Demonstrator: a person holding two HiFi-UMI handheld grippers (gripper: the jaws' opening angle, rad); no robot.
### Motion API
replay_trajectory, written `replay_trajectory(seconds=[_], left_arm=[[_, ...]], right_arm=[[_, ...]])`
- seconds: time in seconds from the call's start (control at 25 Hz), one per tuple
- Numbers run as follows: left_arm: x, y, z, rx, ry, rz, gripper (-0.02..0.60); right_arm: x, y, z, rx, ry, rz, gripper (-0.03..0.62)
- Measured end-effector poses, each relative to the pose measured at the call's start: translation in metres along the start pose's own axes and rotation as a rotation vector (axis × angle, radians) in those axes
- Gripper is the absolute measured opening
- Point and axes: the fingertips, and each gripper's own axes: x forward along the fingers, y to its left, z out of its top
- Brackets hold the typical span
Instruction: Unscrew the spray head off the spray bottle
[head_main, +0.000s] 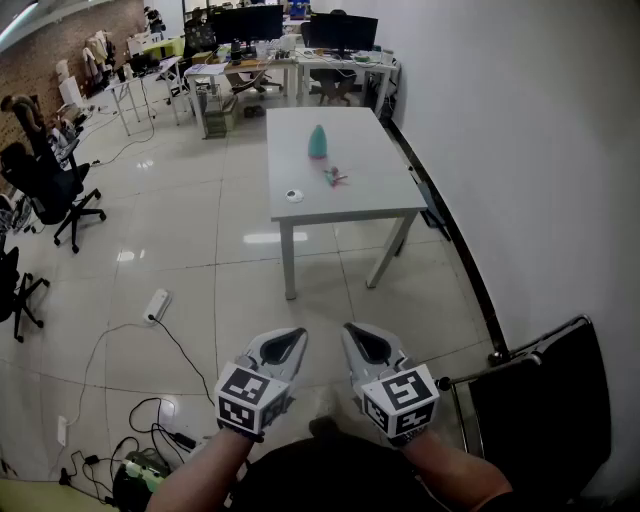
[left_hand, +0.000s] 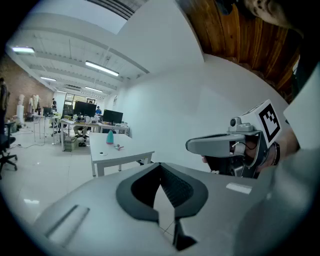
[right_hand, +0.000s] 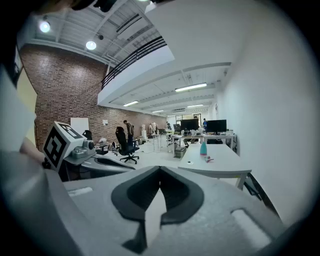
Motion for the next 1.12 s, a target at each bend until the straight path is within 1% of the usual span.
replay_trajectory(seconds=[0.28,0.44,0.6,0.84,1.12], left_arm=[[0.047,0.025,0.017,0.015,0.025,0.007,0.015],[0.067,0.042,0.028,0.024,0.036,0.023,0.015],[0.086,0.059,0.036,0.015,0.037,0.048,0.015],[0.108,0.076,0.048,-0.005,0.029,0.077,0.015],[0.132,0.092,0.052,-0.014,0.039,0.065,0.015]], right_arm=[[0.038,-0.046,0.016,0.007,-0.017,0.000,-0.008],[0.061,-0.064,0.023,0.018,-0.019,0.016,-0.008],[0.081,-0.081,0.029,0.022,-0.008,0.035,-0.008],[0.102,-0.103,0.036,0.014,0.008,0.058,-0.008],[0.123,-0.120,0.036,0.024,0.024,0.054,-0.008]])
